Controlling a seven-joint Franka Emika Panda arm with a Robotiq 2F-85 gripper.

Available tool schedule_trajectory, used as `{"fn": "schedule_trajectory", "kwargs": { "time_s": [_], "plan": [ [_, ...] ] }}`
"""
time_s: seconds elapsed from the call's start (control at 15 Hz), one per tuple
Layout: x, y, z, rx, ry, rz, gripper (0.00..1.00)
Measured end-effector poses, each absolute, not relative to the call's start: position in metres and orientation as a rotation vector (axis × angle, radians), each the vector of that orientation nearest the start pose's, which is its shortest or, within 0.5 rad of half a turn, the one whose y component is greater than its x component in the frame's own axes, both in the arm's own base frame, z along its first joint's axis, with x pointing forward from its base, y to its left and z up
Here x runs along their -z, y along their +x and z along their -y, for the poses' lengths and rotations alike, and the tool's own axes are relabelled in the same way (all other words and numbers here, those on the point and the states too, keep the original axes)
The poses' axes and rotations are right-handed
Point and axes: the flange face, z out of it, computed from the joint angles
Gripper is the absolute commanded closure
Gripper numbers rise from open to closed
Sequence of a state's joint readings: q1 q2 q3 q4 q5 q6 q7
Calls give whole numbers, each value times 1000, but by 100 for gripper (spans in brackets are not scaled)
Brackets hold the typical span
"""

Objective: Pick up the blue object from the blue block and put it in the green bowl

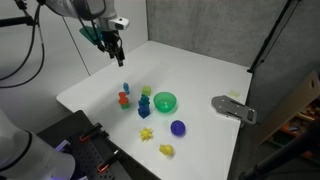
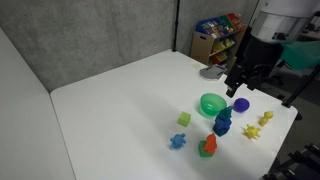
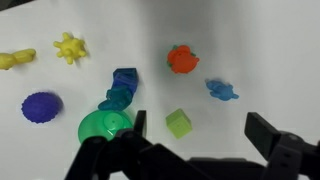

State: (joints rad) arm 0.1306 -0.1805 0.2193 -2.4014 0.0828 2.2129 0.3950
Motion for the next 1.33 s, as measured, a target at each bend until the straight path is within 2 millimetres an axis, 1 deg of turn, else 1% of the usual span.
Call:
{"fn": "schedule_trajectory", "kwargs": {
  "time_s": [0.27, 0.47, 0.67, 0.87, 1.07, 1.33],
  "plan": [
    [-358, 458, -133, -84, -3141, -235, 0],
    [-338, 471, -107, -71, -3158, -302, 0],
    [-309, 484, -85, -64, -3160, -363, 0],
    [-275, 491, -75, -64, -3166, -415, 0],
    [-243, 494, -67, -97, -3190, -479, 0],
    [-209, 496, -68, -139, -3203, -509, 0]
  ]
}}
